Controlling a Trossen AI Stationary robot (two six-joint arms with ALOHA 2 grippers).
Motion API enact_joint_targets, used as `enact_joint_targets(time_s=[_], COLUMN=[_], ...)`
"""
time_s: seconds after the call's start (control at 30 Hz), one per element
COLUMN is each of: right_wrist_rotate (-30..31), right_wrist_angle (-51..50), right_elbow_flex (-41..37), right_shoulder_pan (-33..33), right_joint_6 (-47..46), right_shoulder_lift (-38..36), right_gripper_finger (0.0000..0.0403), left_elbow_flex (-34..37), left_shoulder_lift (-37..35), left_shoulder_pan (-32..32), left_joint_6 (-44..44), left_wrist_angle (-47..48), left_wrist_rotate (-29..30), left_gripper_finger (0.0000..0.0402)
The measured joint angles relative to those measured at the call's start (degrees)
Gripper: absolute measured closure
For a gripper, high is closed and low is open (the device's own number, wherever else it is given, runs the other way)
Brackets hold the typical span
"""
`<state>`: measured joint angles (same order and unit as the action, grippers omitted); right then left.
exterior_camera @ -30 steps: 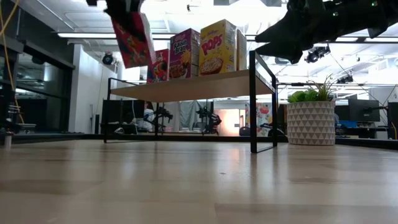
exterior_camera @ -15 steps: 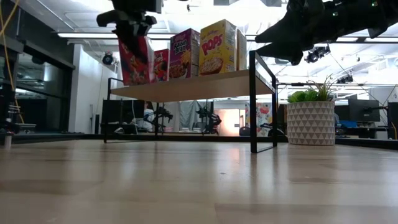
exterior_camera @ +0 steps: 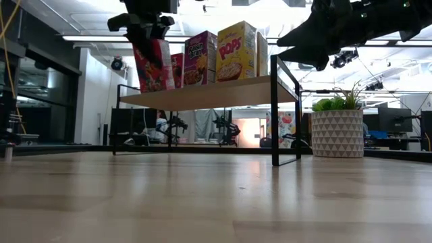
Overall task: Stack cereal on shelf
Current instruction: Put the red cereal box aligned with the other red cereal box on the shelf
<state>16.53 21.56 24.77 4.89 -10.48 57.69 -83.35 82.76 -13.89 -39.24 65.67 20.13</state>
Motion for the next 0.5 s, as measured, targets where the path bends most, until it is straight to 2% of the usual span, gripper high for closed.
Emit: enact_joint_targets(time_s=[0.23,0.5], right_wrist_rotate=[0.02,0.02], right_wrist_angle=[0.0,0.0], right_elbow_flex=[0.0,0.0], right_shoulder_pan=[-0.02,-0.02], right_joint_6=[0.0,0.22], right_shoulder_lift=[0.0,0.0], right_gripper_finger=[0.0174,0.0174], left_elbow_flex=[0.0,0.0], left_shoulder_lift=[0.0,0.0], left_shoulder_pan=[0.61,0.59], left_joint_6=[-0.37,-1.14], left_wrist_angle=[0.0,-0.01], left_wrist_rotate=[1.75,6.14], left_gripper_finger=[0.0164,0.0157])
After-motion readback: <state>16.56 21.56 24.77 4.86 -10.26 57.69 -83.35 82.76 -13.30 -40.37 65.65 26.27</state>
